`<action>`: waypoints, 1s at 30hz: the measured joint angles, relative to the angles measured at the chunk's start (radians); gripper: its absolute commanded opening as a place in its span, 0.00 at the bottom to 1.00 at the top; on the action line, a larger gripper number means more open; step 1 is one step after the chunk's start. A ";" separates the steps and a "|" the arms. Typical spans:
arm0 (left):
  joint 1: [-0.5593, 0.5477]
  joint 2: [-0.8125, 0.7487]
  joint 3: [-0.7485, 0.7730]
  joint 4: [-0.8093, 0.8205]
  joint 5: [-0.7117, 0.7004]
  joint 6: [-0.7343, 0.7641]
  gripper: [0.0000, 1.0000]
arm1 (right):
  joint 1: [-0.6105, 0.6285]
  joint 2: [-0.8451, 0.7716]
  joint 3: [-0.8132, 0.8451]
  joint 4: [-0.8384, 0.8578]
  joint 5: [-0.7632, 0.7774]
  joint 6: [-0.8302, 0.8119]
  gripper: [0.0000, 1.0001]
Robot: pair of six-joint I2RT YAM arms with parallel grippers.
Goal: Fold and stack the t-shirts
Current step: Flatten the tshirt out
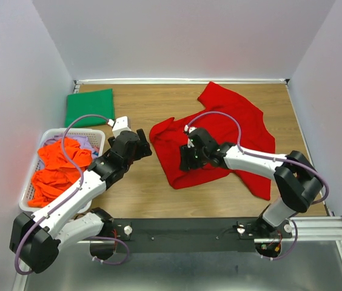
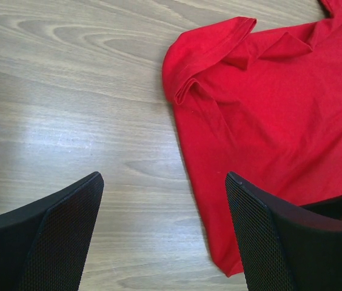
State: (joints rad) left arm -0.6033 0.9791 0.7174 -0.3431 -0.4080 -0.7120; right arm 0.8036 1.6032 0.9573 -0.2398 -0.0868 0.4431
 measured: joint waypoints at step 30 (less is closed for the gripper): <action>0.005 -0.004 0.039 -0.081 -0.035 0.002 0.84 | 0.093 0.188 0.174 0.132 -0.256 0.033 0.01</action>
State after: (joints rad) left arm -0.5983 0.9749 0.7567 -0.4244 -0.4431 -0.7101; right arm 0.8963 1.7912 1.1309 -0.1074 -0.3431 0.4763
